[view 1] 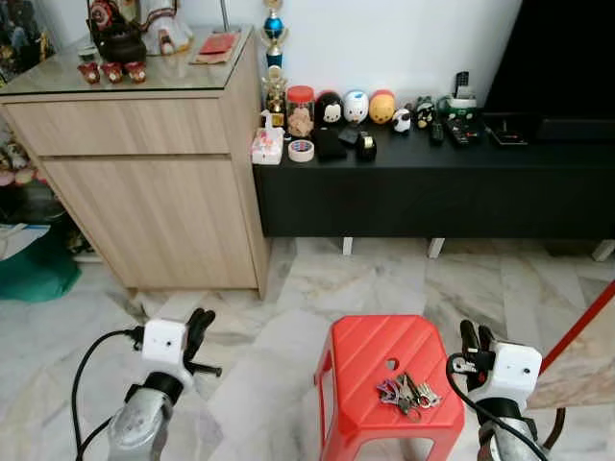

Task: Hang keys on a hook

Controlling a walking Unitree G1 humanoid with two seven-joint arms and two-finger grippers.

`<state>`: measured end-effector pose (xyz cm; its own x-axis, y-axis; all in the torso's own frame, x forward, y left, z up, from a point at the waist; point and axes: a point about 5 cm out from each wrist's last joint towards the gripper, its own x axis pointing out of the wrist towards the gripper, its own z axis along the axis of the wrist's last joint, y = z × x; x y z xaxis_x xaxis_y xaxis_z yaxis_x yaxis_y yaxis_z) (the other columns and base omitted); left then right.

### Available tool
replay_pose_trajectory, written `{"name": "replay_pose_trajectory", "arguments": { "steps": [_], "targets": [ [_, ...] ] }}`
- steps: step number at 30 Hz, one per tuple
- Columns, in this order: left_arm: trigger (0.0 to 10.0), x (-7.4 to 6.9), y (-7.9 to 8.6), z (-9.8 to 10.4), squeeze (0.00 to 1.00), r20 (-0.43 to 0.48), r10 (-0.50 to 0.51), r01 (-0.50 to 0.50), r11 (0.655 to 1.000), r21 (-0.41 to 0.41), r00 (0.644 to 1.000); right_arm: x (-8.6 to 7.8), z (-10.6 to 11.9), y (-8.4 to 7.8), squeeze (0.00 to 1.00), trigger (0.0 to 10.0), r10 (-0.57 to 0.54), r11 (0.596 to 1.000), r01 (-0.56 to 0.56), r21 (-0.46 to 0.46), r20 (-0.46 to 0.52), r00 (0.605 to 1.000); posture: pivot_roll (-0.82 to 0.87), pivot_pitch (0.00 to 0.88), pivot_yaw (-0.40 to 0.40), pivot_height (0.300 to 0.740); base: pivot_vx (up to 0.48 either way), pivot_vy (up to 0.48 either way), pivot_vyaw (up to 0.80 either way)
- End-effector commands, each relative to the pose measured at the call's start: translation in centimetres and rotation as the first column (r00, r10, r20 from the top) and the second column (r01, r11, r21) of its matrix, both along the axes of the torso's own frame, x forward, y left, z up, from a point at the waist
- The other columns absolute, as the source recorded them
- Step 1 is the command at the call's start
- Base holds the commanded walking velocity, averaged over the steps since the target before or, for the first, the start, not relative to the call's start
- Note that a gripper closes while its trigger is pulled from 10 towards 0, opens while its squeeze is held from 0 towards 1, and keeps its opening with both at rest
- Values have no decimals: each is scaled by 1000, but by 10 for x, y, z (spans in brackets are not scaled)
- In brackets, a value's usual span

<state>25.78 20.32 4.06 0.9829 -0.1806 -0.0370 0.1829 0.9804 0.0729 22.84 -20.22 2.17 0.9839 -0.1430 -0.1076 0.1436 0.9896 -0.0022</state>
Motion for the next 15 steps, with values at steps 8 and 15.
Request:
{"name": "replay_pose_trajectory", "arguments": {
  "steps": [8, 15],
  "targets": [
    [10000, -2, 3, 4, 0, -10, 7, -7, 1000, -6, 1000, 5, 1, 3, 0, 10000, 3, 1000, -4, -9, -56, 998, -47, 0, 3, 715, 0, 0, 0],
    [10000, -2, 0, -2, 0, -39, 14, -14, 1000, -9, 999, 8, -1, 6, 0, 10000, 14, 1000, -14, -6, -84, 996, -51, 0, 7, 670, 0, 0, 0]
  ]
}}
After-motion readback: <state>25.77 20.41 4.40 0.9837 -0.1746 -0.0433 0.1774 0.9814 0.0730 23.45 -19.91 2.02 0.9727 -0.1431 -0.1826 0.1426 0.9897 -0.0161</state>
